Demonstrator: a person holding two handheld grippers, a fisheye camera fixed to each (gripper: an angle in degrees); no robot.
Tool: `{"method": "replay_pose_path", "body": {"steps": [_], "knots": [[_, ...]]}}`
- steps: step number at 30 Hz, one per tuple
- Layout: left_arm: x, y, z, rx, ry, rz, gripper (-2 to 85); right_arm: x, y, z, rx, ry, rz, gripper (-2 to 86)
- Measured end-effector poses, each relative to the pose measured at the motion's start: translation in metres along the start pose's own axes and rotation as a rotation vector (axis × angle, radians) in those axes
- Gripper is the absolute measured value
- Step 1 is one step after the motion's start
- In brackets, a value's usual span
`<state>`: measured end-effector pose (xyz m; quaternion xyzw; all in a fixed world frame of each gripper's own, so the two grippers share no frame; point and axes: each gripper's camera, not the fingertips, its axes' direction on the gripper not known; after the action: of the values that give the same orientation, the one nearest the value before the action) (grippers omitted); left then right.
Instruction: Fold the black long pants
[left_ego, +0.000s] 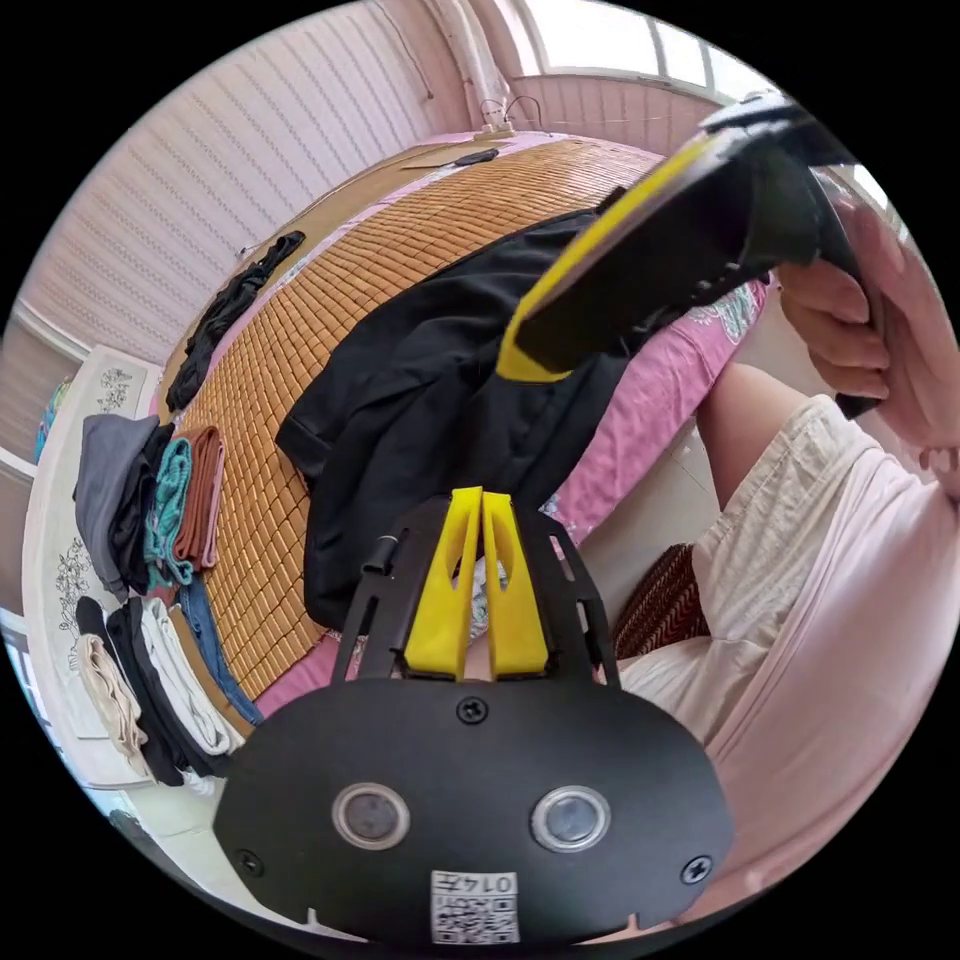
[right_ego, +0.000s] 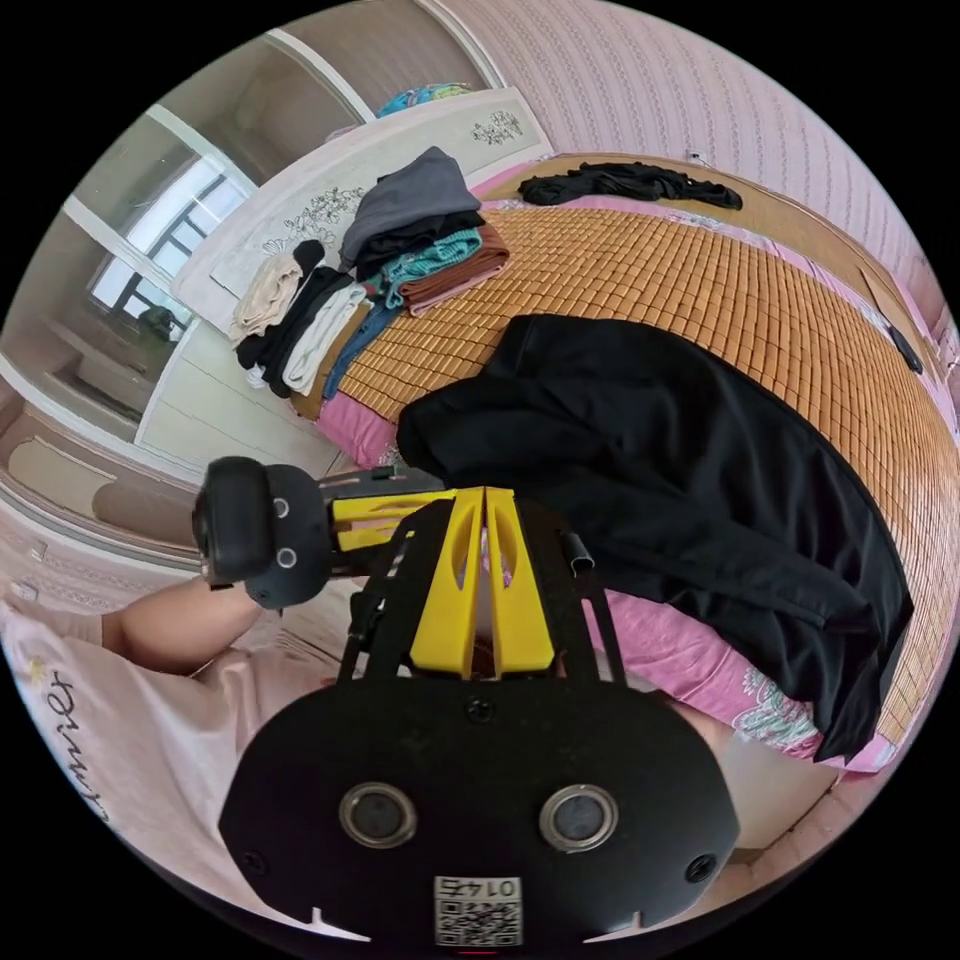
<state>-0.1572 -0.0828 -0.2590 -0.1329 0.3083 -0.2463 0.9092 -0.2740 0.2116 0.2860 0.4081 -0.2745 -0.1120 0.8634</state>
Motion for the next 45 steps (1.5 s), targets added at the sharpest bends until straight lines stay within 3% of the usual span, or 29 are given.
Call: {"method": "replay_pose_path", "body": {"steps": [4, 9, 15, 19, 23, 26, 30, 35, 45], "knots": [[-0.041, 0.006, 0.020, -0.031, 0.002, -0.084, -0.8, 0.007, -0.023, 0.014, -0.048, -0.020, -0.033, -0.3], [-0.084, 0.007, 0.034, -0.028, -0.017, -0.173, -0.8, 0.012, -0.060, 0.024, -0.102, 0.183, -0.029, -0.4], [-0.123, 0.007, 0.072, -0.074, -0.015, -0.237, -0.4, 0.001, -0.096, 0.096, -0.398, 0.372, -0.107, -0.6], [-0.128, 0.007, 0.105, -0.128, 0.060, -0.216, -0.3, -0.036, -0.105, 0.104, -0.267, 0.570, -0.166, -0.8], [-0.121, 0.012, 0.108, -0.067, -0.079, -0.192, -0.6, -0.077, -0.115, 0.120, -0.329, 0.778, -0.317, -0.9], [-0.129, 0.015, 0.110, -0.058, -0.072, -0.215, -0.6, -0.095, -0.123, 0.124, -0.359, 0.850, -0.363, -0.9], [-0.155, 0.025, 0.110, -0.033, 0.018, -0.299, 0.8, -0.099, -0.135, 0.107, -0.345, 0.756, -0.308, -0.9], [-0.174, 0.035, 0.105, -0.014, 0.077, -0.293, 9.2, -0.099, -0.147, 0.075, -0.343, 0.584, -0.256, -0.6], [-0.216, 0.060, 0.082, -0.007, 0.080, -0.366, 13.5, -0.130, -0.179, 0.022, -0.196, 0.565, -0.371, 9.0]]}}
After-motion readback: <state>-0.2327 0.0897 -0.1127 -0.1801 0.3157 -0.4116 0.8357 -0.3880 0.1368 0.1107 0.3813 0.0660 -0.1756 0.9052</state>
